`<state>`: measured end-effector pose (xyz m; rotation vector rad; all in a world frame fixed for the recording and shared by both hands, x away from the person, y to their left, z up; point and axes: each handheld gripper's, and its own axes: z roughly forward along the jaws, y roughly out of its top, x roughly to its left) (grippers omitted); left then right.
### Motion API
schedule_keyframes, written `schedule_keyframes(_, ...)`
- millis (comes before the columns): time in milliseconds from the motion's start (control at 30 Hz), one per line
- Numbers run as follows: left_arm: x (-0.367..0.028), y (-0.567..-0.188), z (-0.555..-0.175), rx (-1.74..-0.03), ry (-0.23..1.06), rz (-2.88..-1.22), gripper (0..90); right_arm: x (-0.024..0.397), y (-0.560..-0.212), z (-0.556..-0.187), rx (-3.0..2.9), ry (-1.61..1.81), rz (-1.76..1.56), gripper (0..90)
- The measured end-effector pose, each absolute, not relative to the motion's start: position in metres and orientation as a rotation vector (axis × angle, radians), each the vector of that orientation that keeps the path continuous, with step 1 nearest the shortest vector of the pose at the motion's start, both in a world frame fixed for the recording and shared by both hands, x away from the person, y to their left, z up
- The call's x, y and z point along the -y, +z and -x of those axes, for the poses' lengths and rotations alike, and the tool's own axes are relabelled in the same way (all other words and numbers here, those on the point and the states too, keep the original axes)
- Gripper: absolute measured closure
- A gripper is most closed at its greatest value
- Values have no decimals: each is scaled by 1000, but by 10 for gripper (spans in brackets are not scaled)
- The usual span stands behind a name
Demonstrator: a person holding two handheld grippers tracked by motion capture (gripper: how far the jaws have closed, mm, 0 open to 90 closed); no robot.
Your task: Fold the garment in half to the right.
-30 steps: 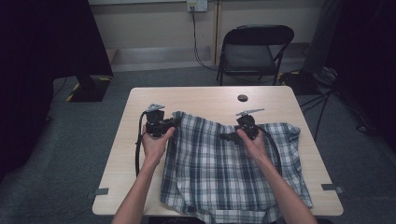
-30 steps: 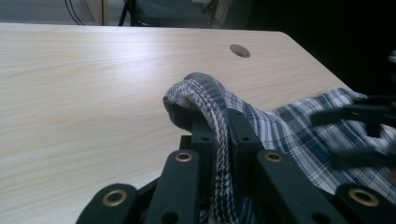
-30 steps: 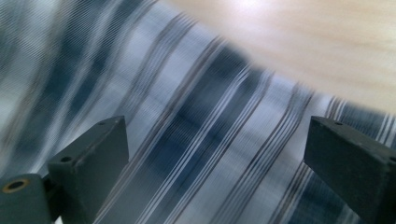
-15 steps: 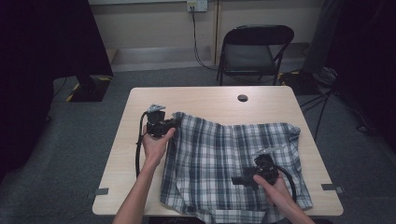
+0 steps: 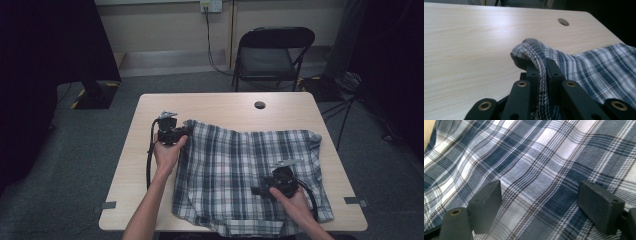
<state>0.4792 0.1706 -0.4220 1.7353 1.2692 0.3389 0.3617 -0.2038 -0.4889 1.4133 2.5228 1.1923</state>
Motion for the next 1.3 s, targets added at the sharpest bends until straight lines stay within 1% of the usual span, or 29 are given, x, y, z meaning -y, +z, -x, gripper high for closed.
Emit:
schedule_keyframes(133,-171,-424,-481,-1283,335,-1729,833,204,-489,-368,-2522,1168,-1381,196)
schedule_keyframes(167,-171,-424,-481,-1283,339,-1731,833,204,-489,-369,-2533,1151,-1358,210)
schedule_keyframes(200,-170,-423,-480,-1284,340,-1731,833,204,-488,-370,-2530,1124,-1333,256)
schedule_keyframes(233,-170,-423,-480,-1284,338,-1733,833,204,-489,-369,-2516,1093,-1306,260)
schedule_keyframes(333,-171,-423,-479,-1287,336,-1741,833,205,-488,-372,-2530,1055,-1256,260)
schedule_keyframes(400,-171,-422,-478,-1282,337,-1745,832,207,-488,-374,-2525,1071,-1286,256)
schedule_keyframes(500,-171,-423,-479,-1281,336,-1743,831,207,-486,-370,-2512,1072,-1305,196)
schedule_keyframes(533,-172,-423,-479,-1283,335,-1741,831,208,-482,-367,-2526,1109,-1292,195)
schedule_keyframes(567,-172,-424,-480,-1286,332,-1741,831,209,-476,-361,-2541,1168,-1271,219)
schedule_keyframes(633,-172,-424,-480,-1287,333,-1744,829,209,-464,-345,-2563,1261,-1215,217)
schedule_keyframes(733,-172,-424,-481,-1288,331,-1742,827,209,-449,-311,-2625,1310,-1142,273)
schedule_keyframes(833,-171,-424,-481,-1288,334,-1746,827,212,-447,-274,-2648,1328,-1078,318)
schedule_keyframes(933,-170,-424,-480,-1289,335,-1749,824,214,-450,-249,-2644,1358,-1033,344)
schedule_keyframes(1033,-171,-424,-480,-1293,334,-1750,819,208,-460,-239,-2695,1314,-1004,306)
schedule_keyframes(1200,-171,-424,-480,-1293,337,-1754,820,203,-479,-245,-2743,1167,-1040,319)
schedule_keyframes(1300,-170,-424,-480,-1290,339,-1761,822,202,-486,-247,-2751,1147,-1039,318)
